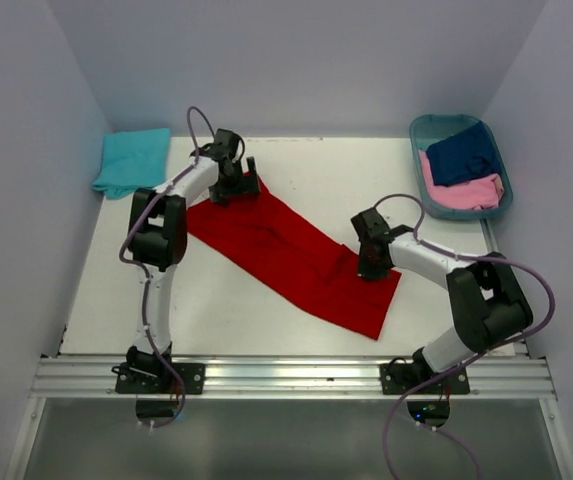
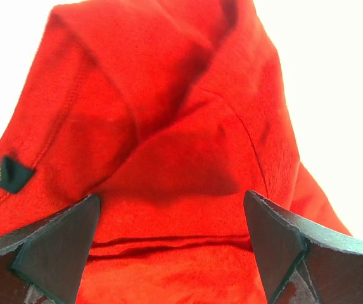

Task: Fold and stack the t-shirts
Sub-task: Rotate the tshirt 90 degrees

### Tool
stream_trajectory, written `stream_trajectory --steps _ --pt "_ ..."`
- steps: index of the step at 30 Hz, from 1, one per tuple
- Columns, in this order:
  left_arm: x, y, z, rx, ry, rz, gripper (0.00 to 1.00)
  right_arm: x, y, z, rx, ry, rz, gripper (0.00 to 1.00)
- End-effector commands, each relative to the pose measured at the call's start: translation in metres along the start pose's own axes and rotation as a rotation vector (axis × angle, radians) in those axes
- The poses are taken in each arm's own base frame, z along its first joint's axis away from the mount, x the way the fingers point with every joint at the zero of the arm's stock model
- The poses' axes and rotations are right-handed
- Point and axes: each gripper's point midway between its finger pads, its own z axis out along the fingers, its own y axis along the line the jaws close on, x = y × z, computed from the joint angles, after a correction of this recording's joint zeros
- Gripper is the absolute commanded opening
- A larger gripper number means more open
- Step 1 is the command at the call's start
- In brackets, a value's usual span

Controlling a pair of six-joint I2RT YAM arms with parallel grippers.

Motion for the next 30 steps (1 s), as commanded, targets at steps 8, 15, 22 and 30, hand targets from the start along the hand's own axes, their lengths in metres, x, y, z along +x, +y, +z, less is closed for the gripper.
stream_trajectory --steps 8,15,22,30 --pt "-0.046 -0.051 0.066 0.357 -0.029 -0.005 1.0 0.073 0.001 -0.025 -0.037 0.132 -0.026 0.0" --pt "-0.041 -0.079 0.077 0.565 0.004 -0.056 1.0 0.117 0.029 -0.031 -0.119 0.187 -0.066 0.0" --pt "-0.053 -0.098 0.073 0.678 -0.022 -0.067 1.0 0.157 0.06 -0.038 -0.171 0.236 -0.145 0.0" --pt "-0.064 -0.119 0.068 0.81 -0.036 -0.096 1.0 0.188 0.103 -0.059 -0.226 0.234 -0.244 0.0"
